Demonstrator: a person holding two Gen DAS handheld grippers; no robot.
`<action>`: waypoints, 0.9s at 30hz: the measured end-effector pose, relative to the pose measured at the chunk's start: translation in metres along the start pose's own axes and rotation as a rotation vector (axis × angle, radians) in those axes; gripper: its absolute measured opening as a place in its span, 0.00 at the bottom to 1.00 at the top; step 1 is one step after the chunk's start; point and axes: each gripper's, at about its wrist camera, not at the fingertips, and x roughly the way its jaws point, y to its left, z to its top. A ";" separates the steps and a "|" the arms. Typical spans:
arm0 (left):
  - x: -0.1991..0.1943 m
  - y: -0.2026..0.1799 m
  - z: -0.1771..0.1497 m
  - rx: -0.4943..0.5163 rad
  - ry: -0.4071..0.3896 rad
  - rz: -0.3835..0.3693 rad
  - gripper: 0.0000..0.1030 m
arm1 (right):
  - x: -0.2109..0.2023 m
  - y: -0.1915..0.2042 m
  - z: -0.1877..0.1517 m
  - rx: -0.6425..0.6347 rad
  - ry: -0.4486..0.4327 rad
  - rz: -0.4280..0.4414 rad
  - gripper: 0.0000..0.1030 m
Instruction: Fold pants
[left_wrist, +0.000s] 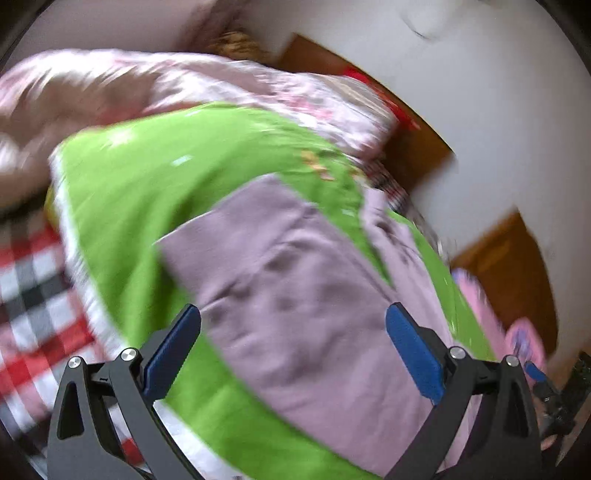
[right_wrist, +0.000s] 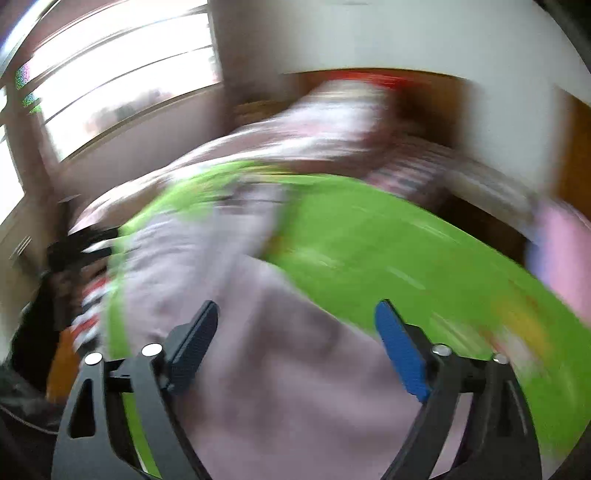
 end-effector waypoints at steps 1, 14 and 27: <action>0.000 0.009 -0.002 -0.042 -0.003 -0.005 0.97 | 0.028 0.014 0.021 -0.072 0.018 0.056 0.73; 0.031 0.047 0.023 -0.135 -0.024 -0.043 0.88 | 0.330 0.129 0.167 -0.240 0.375 0.438 0.48; 0.010 0.033 0.042 0.003 -0.146 0.036 0.08 | 0.297 0.149 0.181 -0.388 0.219 0.365 0.13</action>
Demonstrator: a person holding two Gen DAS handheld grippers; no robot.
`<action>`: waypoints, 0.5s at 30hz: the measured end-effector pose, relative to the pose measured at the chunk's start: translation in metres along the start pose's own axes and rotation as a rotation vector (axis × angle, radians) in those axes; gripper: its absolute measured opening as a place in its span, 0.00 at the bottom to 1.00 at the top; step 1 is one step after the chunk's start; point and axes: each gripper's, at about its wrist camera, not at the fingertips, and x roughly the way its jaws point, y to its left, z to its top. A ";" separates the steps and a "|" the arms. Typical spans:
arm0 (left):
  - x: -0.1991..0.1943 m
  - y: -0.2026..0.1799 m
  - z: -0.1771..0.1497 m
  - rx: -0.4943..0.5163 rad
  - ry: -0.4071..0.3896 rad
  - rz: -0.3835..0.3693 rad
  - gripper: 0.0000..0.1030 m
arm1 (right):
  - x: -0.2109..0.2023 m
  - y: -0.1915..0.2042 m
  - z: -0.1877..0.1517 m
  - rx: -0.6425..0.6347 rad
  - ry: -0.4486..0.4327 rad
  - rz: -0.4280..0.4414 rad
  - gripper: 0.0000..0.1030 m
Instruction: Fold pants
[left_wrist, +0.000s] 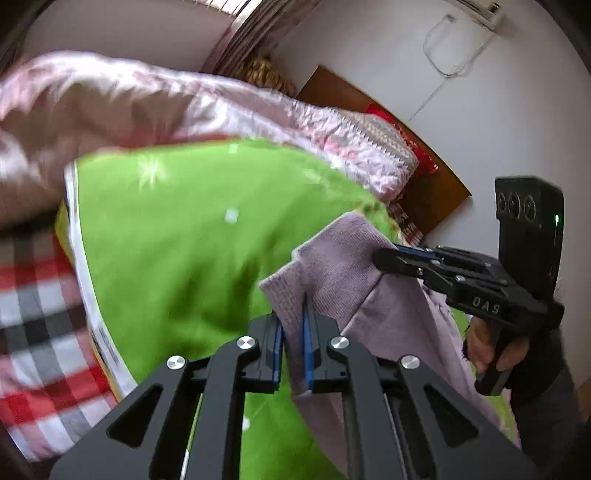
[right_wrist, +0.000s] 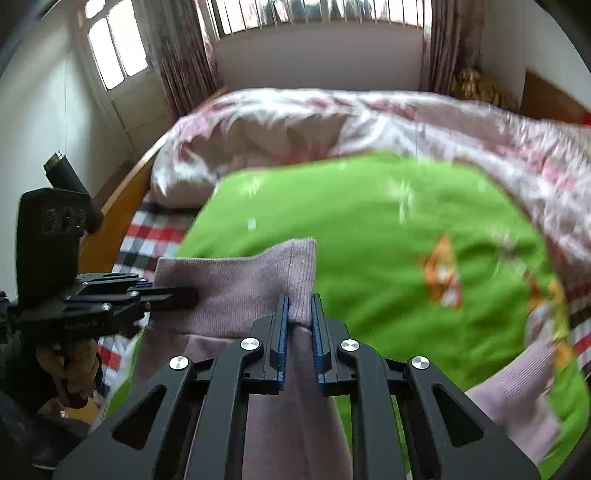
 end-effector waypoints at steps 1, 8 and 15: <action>0.000 -0.001 0.003 -0.005 0.001 -0.002 0.08 | 0.002 -0.003 0.003 0.004 0.004 -0.008 0.13; 0.039 0.024 -0.003 -0.072 0.092 0.050 0.14 | 0.045 -0.027 -0.010 0.104 0.073 0.003 0.16; -0.019 0.000 0.007 -0.057 -0.079 0.250 0.88 | -0.074 -0.063 -0.022 0.222 -0.143 -0.043 0.65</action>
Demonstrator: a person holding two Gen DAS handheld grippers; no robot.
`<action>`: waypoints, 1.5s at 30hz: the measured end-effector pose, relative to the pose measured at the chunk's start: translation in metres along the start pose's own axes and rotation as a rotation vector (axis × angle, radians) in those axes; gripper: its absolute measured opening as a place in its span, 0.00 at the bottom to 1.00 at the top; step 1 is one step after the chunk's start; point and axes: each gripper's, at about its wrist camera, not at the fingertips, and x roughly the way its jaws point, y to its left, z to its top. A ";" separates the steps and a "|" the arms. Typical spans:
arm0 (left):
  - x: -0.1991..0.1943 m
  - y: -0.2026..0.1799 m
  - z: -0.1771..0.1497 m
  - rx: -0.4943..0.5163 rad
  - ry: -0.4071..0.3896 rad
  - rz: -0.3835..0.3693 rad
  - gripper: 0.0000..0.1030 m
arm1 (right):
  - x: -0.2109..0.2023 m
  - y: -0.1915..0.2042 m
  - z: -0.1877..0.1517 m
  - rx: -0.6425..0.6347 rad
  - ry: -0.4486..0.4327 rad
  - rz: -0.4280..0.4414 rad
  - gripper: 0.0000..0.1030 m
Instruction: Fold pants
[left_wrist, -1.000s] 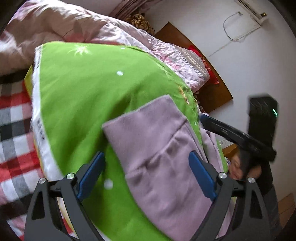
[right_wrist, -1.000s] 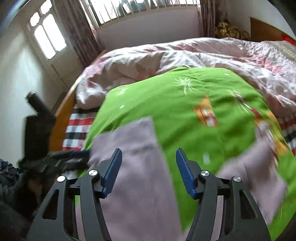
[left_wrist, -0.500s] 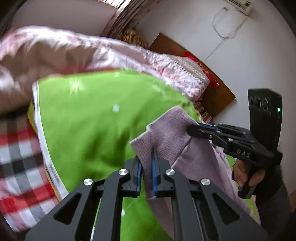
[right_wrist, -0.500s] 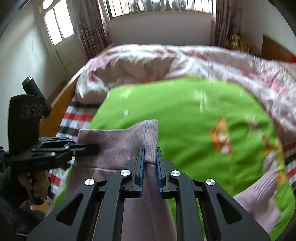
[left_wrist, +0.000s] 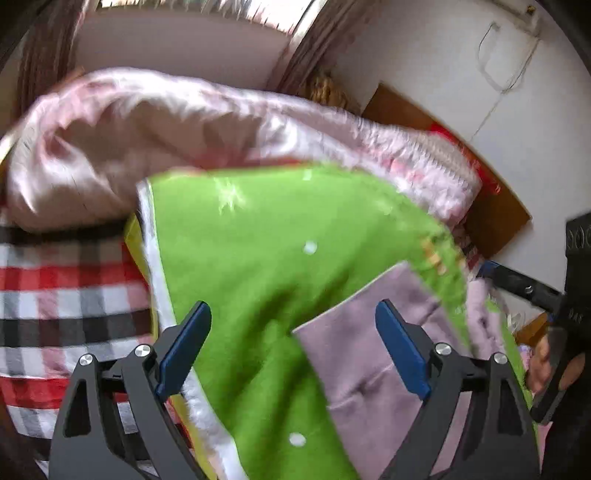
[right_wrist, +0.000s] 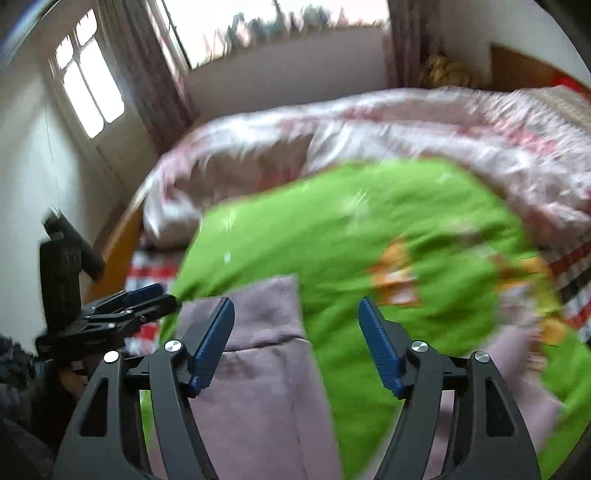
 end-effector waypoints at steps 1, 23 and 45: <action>-0.009 -0.007 -0.002 0.016 0.005 -0.046 0.88 | -0.024 -0.019 -0.006 0.041 -0.035 -0.030 0.61; -0.016 -0.017 -0.033 0.054 0.220 -0.294 0.98 | -0.067 -0.011 -0.066 0.139 -0.044 -0.113 0.09; -0.020 0.012 -0.047 -0.094 0.251 -0.495 0.81 | -0.028 0.058 -0.054 0.049 0.018 -0.028 0.53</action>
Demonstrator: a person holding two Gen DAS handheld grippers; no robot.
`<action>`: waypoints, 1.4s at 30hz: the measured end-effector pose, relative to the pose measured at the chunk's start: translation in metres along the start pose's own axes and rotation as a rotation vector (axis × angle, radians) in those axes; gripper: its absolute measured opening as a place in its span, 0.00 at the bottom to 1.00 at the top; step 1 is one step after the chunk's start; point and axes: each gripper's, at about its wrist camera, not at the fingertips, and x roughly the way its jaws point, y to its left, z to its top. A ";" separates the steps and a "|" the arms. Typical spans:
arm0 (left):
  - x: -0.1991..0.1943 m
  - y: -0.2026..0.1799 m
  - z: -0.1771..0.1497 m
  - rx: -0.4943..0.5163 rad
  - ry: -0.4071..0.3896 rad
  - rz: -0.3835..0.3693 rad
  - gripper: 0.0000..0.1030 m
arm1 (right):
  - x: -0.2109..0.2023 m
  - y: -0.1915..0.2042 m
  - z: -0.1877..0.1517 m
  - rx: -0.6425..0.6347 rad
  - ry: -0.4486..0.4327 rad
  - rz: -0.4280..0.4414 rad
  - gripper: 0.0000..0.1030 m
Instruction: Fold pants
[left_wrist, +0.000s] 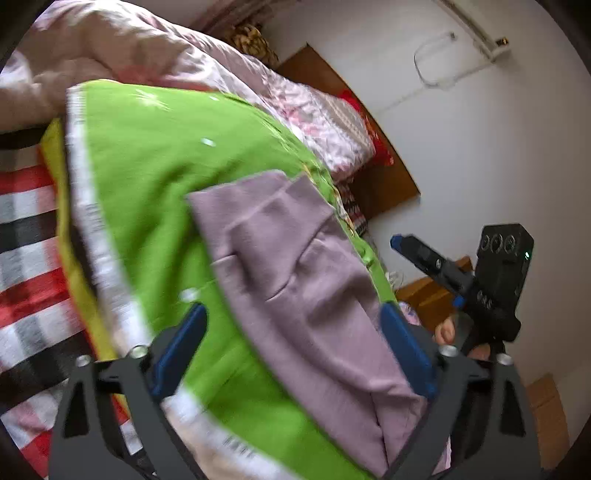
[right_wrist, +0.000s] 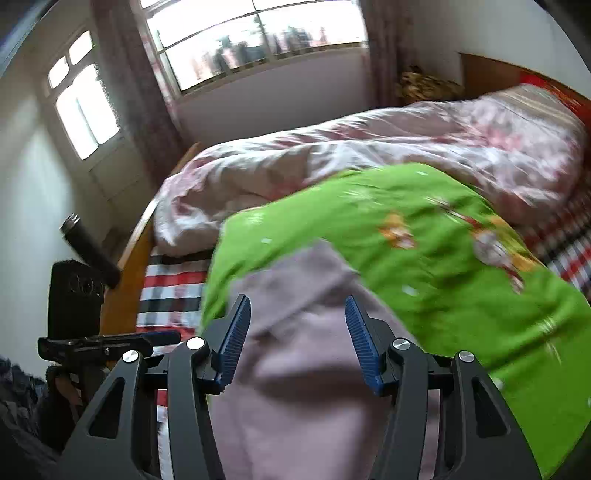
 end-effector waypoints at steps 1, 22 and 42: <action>0.009 -0.004 0.003 0.013 0.009 0.003 0.78 | 0.003 -0.006 -0.005 0.007 0.011 -0.016 0.53; 0.041 0.004 0.060 0.083 0.054 0.116 0.11 | 0.028 -0.026 -0.003 -0.018 0.048 -0.007 0.53; 0.032 0.010 0.049 0.105 0.044 0.053 0.08 | 0.067 0.014 0.033 -0.155 0.042 0.033 0.11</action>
